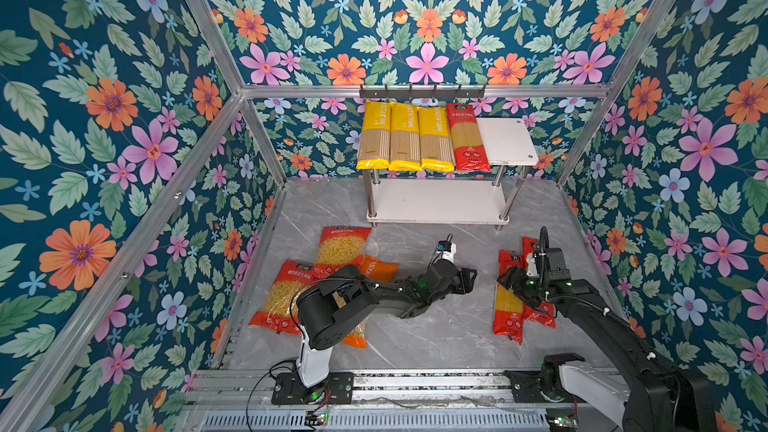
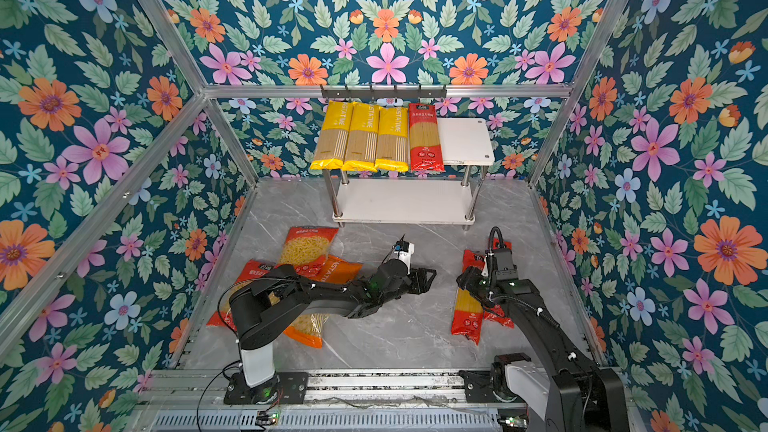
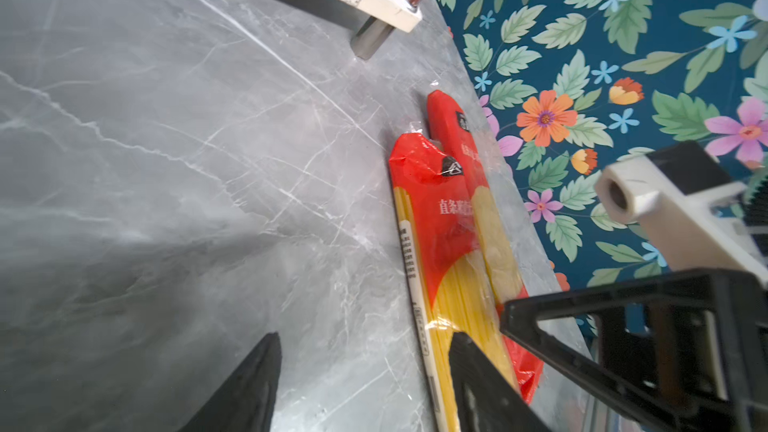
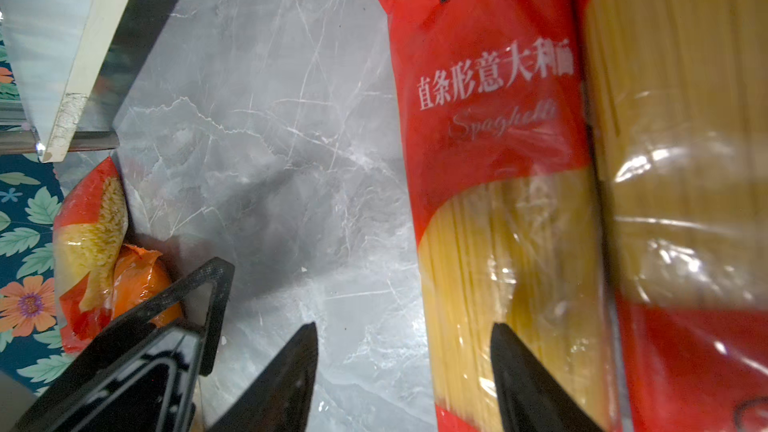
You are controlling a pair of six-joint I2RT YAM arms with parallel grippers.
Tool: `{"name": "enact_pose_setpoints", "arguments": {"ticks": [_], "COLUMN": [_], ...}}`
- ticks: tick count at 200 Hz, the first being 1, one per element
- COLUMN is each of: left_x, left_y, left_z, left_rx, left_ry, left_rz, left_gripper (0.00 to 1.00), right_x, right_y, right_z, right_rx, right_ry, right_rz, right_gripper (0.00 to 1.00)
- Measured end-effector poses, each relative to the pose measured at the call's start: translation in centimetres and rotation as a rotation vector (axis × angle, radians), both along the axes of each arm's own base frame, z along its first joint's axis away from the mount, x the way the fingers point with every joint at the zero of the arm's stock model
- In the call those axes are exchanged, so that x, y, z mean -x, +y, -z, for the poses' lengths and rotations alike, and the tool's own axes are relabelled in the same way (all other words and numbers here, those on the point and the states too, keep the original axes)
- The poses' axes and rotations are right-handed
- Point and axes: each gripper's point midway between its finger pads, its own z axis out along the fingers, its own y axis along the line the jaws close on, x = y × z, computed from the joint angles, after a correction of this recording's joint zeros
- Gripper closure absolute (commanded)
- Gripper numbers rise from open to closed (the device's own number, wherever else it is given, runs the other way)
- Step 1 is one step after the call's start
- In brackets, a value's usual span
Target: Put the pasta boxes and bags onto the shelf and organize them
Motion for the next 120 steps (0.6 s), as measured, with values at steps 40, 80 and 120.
{"name": "enact_pose_setpoints", "arguments": {"ticks": [40,80,120], "left_x": [0.4,0.9,1.1], "left_y": [-0.7,-1.9,-1.9], "left_z": [1.9,1.4,1.5], "left_rx": [0.034,0.075,0.077], "left_ry": [0.064,0.074,0.079], "left_rz": [-0.002,0.023,0.034], "left_gripper": [0.34,0.34,0.34], "right_x": [0.4,-0.3,-0.2], "right_y": [-0.7,-3.1,-3.2], "right_z": [0.8,0.2,1.3], "right_rx": [0.032,0.04,0.04], "right_ry": [0.019,0.008,0.043], "right_rz": [0.011,0.096,0.085], "right_gripper": [0.32,0.32,0.34]}}
